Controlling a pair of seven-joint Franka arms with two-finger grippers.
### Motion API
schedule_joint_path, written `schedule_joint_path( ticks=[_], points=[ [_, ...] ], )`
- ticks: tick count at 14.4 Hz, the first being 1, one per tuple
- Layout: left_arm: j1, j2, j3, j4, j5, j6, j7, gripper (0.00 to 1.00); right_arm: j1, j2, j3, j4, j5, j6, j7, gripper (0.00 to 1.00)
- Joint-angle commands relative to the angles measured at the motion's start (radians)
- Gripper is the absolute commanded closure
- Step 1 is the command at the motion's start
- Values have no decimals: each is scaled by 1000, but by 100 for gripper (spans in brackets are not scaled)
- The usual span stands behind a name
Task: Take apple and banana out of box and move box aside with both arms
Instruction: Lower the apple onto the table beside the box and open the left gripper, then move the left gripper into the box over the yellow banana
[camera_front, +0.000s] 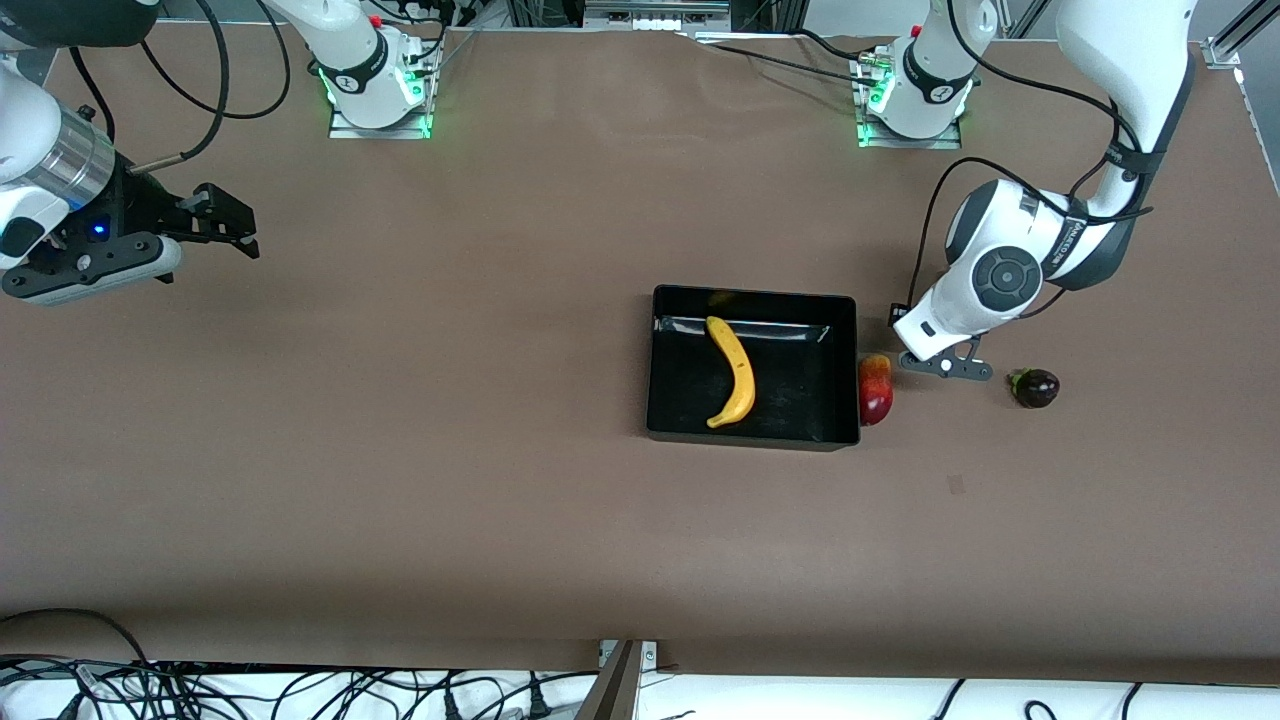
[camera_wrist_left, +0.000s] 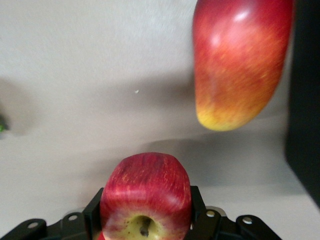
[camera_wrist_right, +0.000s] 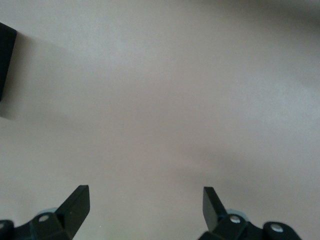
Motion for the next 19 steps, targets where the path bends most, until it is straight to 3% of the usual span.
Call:
schedule_joint_path(
  ticks=[1,3,7,10,12,15,17,19],
  points=[
    [31,8,-10,-64,23,95,12,48,-5,-4,3,-3,19,8,-10,0],
    [33,10,-12,-67,23,108,6,0,-5,-4,3,-1,19,8,-10,0],
    [27,-76,-27,-4,22,-40,7,0,-3,-7,11,-1,22,11,-7,0],
    [22,-90,-125,176,5,-304,1,0,0,-6,12,-1,22,19,-2,0],
    [14,-75,-194,252,-61,-317,-57,0,0,-7,12,-1,22,19,-2,0],
    [-33,26,-277,390,-110,-317,-166,0,0,-4,12,-3,22,28,-2,0],
    [-145,147,-271,514,-86,-309,-301,0,0,-4,12,-3,22,24,1,0],
    [-215,254,-270,579,-5,-271,-445,0,0,-4,11,-3,22,28,1,0]
  ],
)
